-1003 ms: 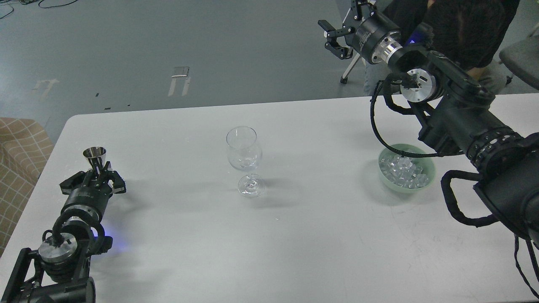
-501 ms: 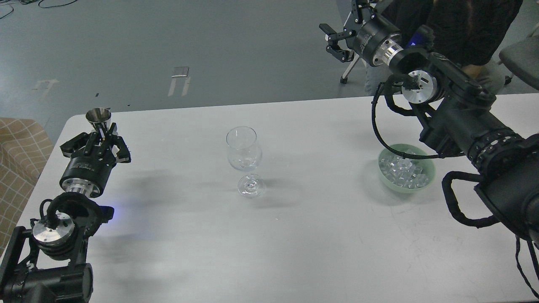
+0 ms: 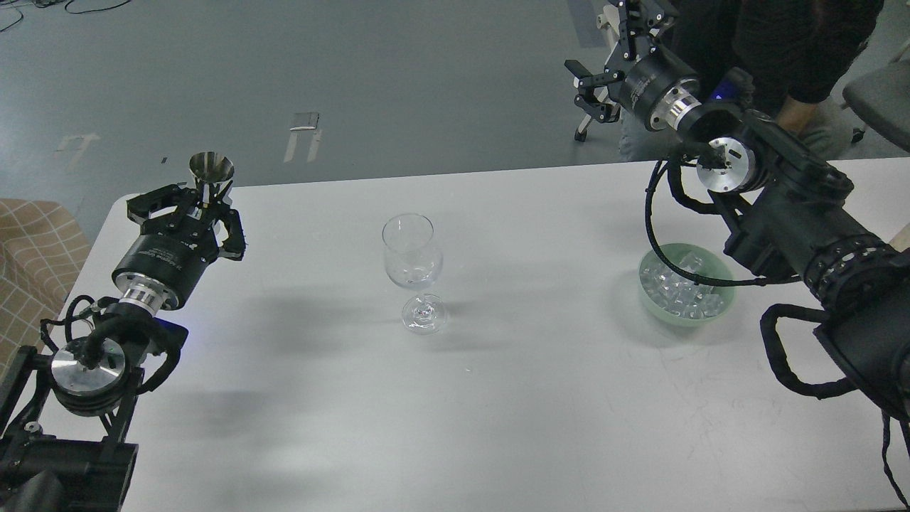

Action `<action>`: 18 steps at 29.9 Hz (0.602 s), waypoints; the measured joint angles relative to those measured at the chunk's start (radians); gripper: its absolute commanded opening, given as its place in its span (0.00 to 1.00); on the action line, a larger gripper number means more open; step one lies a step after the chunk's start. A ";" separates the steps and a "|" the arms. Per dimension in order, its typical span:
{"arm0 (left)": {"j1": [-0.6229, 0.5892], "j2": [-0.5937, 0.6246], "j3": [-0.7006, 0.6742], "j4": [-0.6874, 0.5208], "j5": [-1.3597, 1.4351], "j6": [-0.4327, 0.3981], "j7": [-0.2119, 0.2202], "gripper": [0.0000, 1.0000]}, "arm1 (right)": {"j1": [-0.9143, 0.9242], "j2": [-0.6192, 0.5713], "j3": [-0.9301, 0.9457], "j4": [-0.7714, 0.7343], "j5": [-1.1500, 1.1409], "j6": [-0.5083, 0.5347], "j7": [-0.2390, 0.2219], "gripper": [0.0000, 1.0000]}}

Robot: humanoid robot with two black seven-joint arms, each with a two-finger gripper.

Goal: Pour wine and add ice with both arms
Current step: 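Lift the jigger with the left gripper and move it toward the wine glass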

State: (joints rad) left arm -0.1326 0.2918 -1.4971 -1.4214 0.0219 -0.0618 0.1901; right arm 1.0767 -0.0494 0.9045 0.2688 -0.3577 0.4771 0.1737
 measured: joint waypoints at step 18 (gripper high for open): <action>0.001 0.035 0.154 -0.180 0.190 0.038 0.044 0.00 | -0.055 -0.009 0.051 0.007 0.000 0.002 -0.005 1.00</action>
State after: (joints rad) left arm -0.1316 0.3268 -1.3431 -1.6012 0.2118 -0.0239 0.2341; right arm 1.0212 -0.0579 0.9558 0.2763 -0.3574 0.4787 0.1687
